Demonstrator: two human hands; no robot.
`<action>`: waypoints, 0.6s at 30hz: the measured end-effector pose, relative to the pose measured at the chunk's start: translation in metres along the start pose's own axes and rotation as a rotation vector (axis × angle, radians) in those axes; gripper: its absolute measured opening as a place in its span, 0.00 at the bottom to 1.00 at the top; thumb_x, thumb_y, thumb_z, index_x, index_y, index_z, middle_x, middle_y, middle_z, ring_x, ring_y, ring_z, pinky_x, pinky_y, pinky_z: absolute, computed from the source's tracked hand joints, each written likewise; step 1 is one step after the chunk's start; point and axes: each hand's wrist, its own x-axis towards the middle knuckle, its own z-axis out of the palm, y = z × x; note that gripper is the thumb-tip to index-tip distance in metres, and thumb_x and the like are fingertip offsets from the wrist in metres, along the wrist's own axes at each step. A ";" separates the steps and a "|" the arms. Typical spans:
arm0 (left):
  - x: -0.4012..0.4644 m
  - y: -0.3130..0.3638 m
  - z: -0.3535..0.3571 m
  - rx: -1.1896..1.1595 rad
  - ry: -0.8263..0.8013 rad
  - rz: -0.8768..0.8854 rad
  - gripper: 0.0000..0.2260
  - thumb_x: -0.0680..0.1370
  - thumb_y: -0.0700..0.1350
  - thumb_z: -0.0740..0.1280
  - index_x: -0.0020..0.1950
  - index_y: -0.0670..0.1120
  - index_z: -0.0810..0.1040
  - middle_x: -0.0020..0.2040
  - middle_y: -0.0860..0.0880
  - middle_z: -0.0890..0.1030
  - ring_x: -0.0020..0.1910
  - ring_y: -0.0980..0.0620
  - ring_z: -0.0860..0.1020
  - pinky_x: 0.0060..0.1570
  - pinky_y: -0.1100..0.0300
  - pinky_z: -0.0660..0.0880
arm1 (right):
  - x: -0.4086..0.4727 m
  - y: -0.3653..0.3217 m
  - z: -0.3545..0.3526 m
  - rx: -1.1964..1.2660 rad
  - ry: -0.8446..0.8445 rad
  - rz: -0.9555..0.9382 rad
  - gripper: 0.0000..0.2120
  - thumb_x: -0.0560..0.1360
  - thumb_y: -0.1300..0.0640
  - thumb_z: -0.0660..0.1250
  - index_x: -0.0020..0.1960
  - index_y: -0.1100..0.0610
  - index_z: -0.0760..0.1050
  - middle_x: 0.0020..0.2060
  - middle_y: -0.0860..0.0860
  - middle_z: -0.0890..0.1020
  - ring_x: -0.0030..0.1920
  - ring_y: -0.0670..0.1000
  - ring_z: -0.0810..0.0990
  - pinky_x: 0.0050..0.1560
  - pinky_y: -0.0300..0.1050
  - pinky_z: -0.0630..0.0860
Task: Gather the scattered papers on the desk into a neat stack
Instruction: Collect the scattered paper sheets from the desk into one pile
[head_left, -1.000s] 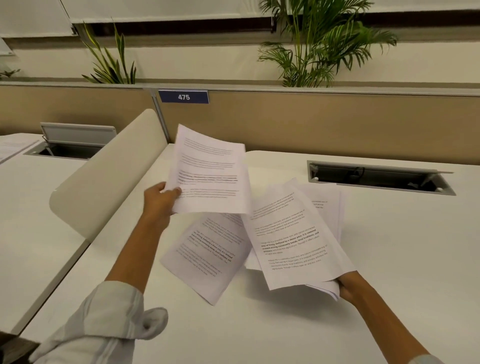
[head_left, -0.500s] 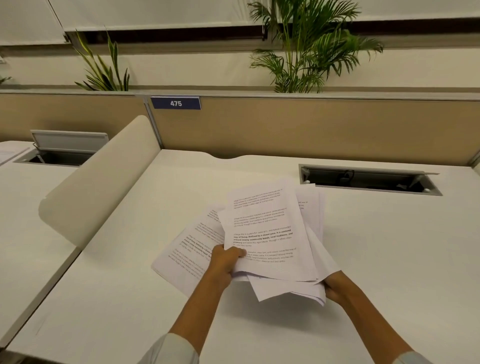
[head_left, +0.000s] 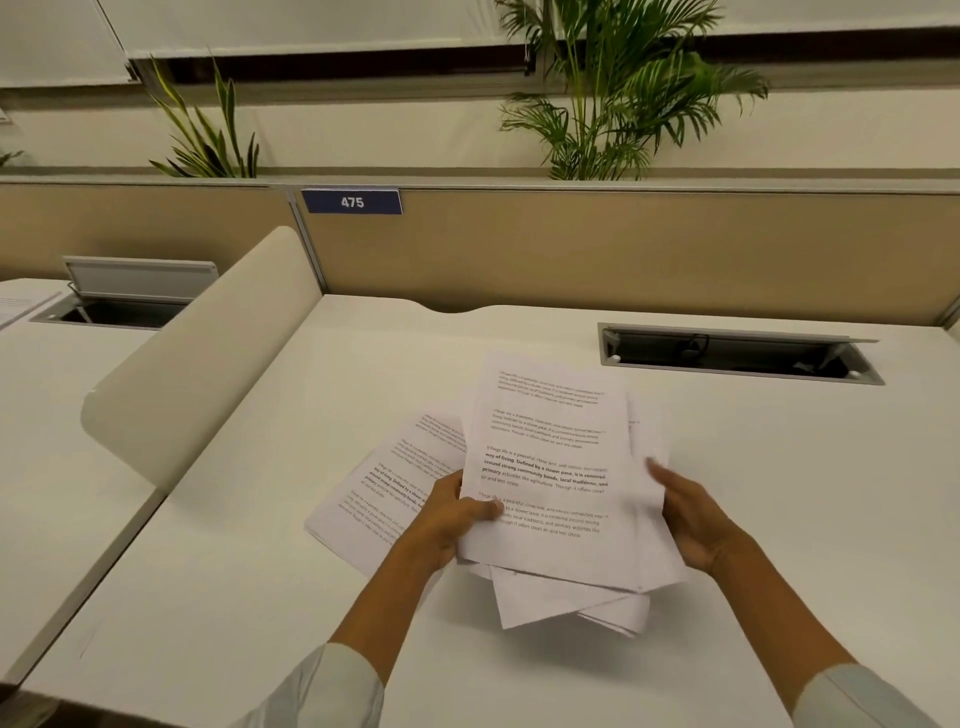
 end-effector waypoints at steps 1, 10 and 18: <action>-0.001 -0.001 0.001 0.006 -0.019 0.017 0.17 0.69 0.32 0.75 0.51 0.50 0.82 0.50 0.50 0.87 0.51 0.45 0.84 0.46 0.50 0.82 | 0.001 -0.004 0.002 -0.089 0.024 -0.003 0.34 0.67 0.47 0.78 0.69 0.58 0.74 0.63 0.60 0.81 0.63 0.64 0.79 0.58 0.60 0.79; 0.013 0.002 -0.014 0.016 0.245 0.031 0.12 0.68 0.40 0.78 0.50 0.45 0.82 0.47 0.45 0.86 0.45 0.48 0.84 0.40 0.56 0.81 | -0.002 0.001 -0.010 -0.265 0.207 -0.061 0.25 0.66 0.65 0.77 0.62 0.59 0.77 0.54 0.59 0.86 0.52 0.62 0.86 0.45 0.55 0.84; 0.030 0.005 -0.137 0.953 0.708 -0.222 0.41 0.65 0.51 0.80 0.69 0.37 0.64 0.66 0.36 0.73 0.68 0.37 0.69 0.63 0.40 0.71 | -0.021 0.011 -0.029 -0.233 0.324 -0.091 0.22 0.64 0.62 0.75 0.57 0.55 0.78 0.48 0.56 0.88 0.45 0.59 0.87 0.39 0.53 0.84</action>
